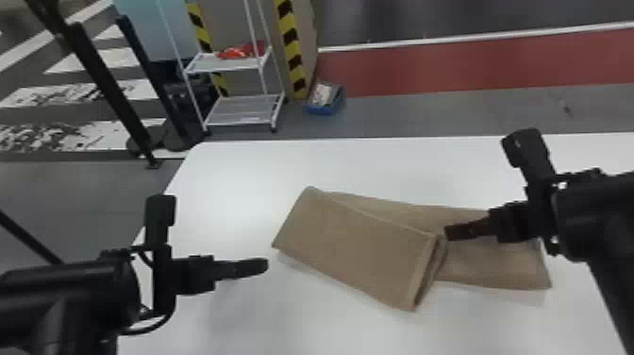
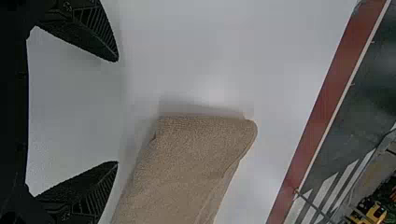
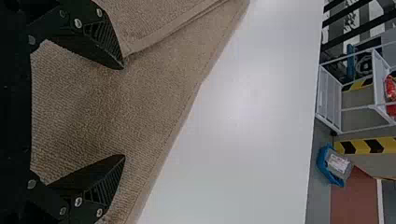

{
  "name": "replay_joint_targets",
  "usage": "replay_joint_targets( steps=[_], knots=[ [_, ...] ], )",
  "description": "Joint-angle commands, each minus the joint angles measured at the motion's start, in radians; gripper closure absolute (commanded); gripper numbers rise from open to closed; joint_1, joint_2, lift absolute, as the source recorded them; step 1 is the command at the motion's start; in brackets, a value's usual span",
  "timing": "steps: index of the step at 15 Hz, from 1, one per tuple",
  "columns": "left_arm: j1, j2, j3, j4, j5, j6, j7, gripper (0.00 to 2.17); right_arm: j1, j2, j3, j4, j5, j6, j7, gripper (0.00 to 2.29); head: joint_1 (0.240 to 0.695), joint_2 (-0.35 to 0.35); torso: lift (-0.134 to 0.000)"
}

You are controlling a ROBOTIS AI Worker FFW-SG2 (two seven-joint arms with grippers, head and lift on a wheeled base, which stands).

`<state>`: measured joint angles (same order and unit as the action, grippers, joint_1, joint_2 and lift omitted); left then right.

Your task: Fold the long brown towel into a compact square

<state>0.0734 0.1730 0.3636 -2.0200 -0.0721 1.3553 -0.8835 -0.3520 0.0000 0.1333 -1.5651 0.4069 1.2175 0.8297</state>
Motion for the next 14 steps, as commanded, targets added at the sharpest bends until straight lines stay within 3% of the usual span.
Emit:
replay_joint_targets(
  steps=[1, 7, 11, 14],
  knots=[
    [0.003, -0.001, 0.001, 0.000, 0.000, 0.000, 0.000, 0.10, -0.021, 0.001, -0.020, 0.046, 0.004, -0.049, -0.007, 0.24, 0.695, 0.218, -0.125],
    [0.005, -0.001, -0.002, 0.000, 0.000, 0.000, 0.000, 0.10, -0.041, 0.001, -0.049, 0.085, 0.007, -0.077, -0.017, 0.24, 0.695, 0.189, -0.125],
    [0.006, 0.002, 0.003, 0.000, 0.000, 0.000, -0.002, 0.10, 0.038, 0.001, -0.023, -0.075, -0.014, 0.043, 0.031, 0.24, 0.695, 0.200, -0.125],
    [0.005, 0.003, -0.003, 0.003, 0.000, 0.000, 0.000, 0.10, 0.059, 0.001, -0.001, -0.108, -0.028, 0.086, 0.035, 0.24, 0.695, 0.224, -0.125]
  ],
)
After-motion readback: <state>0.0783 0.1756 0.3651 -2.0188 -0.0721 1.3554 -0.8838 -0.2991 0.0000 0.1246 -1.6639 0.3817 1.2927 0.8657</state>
